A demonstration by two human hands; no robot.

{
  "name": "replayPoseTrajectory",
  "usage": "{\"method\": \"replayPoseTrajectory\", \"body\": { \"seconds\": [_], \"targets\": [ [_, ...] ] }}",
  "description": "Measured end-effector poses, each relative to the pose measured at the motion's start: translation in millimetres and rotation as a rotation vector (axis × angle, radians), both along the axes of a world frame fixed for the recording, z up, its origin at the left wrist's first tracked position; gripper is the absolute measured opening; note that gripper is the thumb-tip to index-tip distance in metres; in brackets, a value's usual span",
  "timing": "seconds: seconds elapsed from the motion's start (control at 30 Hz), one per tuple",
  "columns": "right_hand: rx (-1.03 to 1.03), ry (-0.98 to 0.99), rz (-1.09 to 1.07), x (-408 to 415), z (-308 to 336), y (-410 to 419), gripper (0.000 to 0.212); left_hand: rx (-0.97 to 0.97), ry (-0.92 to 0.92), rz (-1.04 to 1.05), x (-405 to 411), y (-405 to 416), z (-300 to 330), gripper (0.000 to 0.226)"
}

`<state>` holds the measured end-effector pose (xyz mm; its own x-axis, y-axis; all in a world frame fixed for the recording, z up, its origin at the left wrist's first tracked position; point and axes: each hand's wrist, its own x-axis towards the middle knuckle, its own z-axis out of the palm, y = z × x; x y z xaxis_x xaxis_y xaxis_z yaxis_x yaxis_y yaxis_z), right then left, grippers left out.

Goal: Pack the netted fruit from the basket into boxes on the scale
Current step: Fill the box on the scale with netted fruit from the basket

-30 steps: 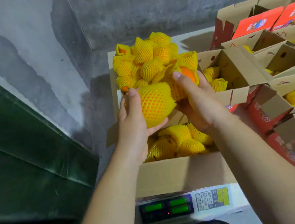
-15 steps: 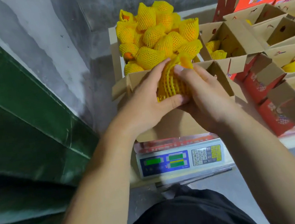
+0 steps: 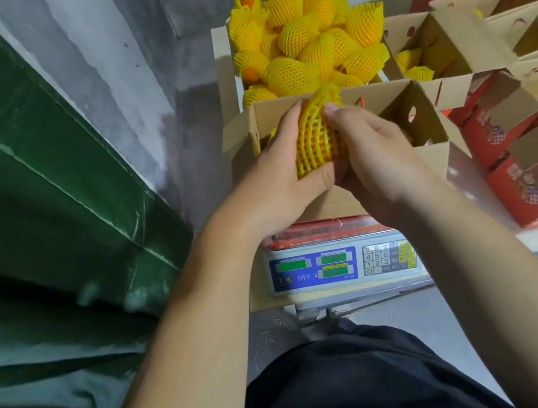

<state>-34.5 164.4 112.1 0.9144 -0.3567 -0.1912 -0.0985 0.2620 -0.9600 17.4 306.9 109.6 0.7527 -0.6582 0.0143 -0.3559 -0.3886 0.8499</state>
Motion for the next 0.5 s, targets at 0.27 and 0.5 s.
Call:
{"method": "replayPoseTrajectory", "body": {
  "seconds": [0.27, 0.5],
  "targets": [
    [-0.047, -0.078, 0.14, -4.8, -7.1, 10.7, 0.039, -0.025, -0.044, 0.124, -8.6, 5.4, -8.6, 0.077],
    [-0.351, -0.208, -0.171, 5.1, 4.0, -29.6, 0.04, -0.067, -0.007, 0.108, 2.6, 14.2, 2.0, 0.055]
  ]
}}
